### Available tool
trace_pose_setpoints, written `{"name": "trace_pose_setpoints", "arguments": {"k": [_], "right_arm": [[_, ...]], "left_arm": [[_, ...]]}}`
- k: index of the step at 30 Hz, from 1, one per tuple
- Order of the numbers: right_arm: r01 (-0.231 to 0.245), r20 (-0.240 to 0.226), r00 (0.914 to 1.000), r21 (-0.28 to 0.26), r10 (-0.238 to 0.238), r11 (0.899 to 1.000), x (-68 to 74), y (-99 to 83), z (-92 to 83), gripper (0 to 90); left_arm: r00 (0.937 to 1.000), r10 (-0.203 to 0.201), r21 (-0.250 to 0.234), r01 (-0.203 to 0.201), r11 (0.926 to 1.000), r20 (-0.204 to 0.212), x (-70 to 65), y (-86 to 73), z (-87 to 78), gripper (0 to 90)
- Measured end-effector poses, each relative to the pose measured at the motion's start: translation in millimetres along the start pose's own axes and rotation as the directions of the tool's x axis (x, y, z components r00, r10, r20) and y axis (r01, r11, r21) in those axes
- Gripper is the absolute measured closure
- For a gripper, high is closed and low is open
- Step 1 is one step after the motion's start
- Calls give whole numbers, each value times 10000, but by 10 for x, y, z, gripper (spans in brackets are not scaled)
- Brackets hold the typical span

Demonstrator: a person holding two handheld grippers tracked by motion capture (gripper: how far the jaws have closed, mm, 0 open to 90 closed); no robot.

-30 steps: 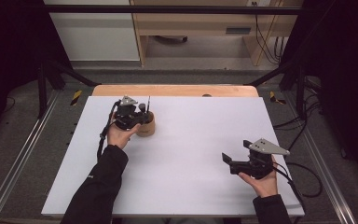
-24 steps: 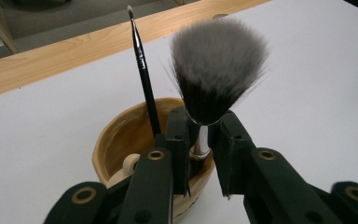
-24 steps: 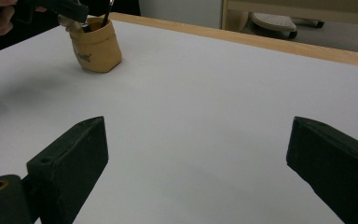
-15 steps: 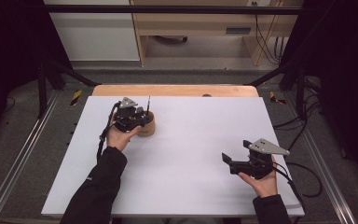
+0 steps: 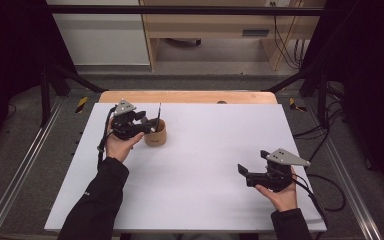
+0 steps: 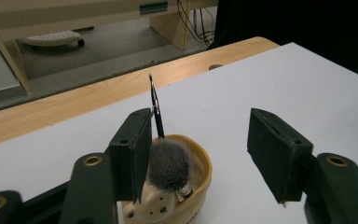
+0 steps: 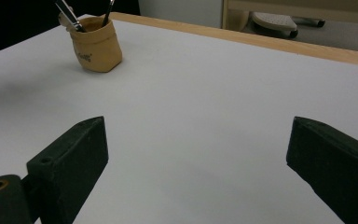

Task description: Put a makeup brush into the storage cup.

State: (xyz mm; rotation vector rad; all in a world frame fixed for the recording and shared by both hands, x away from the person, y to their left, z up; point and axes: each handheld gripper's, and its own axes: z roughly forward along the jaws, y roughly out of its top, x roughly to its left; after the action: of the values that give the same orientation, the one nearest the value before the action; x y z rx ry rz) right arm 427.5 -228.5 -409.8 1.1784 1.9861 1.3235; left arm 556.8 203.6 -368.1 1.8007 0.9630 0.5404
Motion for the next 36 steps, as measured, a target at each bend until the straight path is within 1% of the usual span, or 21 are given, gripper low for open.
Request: {"name": "trace_pose_setpoints", "arguments": {"k": [5,8,10,16,20,27,31,32,34,36], "right_arm": [[-18,4,10000,1,18,10000,-1,1,-3,60],[-37,17,10000,-3,37,10000,-6,3,-8,58],[-100,5,10000,-24,100,9999,-5,6,-13,57],[-57,7,10000,-20,57,10000,-12,9,-17,55],[-81,-4,10000,-44,81,10000,-13,12,-24,55],[-58,19,10000,-61,58,10000,-19,13,-29,54],[-96,14,10000,-88,96,9999,-17,15,-33,54],[-96,9,10000,-88,96,9999,-18,15,-34,54],[-92,6,10000,-79,92,9999,-18,15,-33,54],[-81,7,10000,-78,81,9999,-16,13,-32,54]], "left_arm": [[10000,89,-133,-89,9999,29,9,24,-99,339],[9999,151,-261,-149,9995,58,-1,34,-160,287],[9996,151,-354,-143,9993,227,-6,41,-205,260],[9989,277,-672,-251,9974,370,-56,54,-354,169],[9991,268,-716,-244,9971,340,-88,40,-458,121],[9990,327,-837,-301,9960,302,-128,-59,-642,83],[9991,252,-843,-222,9962,355,-159,-181,-730,69],[9989,295,-823,-265,9963,357,-165,-213,-751,68],[9990,197,-870,-163,9961,389,-176,-275,-784,67],[9989,220,-877,-182,9960,420,-196,-333,-818,66]]}}
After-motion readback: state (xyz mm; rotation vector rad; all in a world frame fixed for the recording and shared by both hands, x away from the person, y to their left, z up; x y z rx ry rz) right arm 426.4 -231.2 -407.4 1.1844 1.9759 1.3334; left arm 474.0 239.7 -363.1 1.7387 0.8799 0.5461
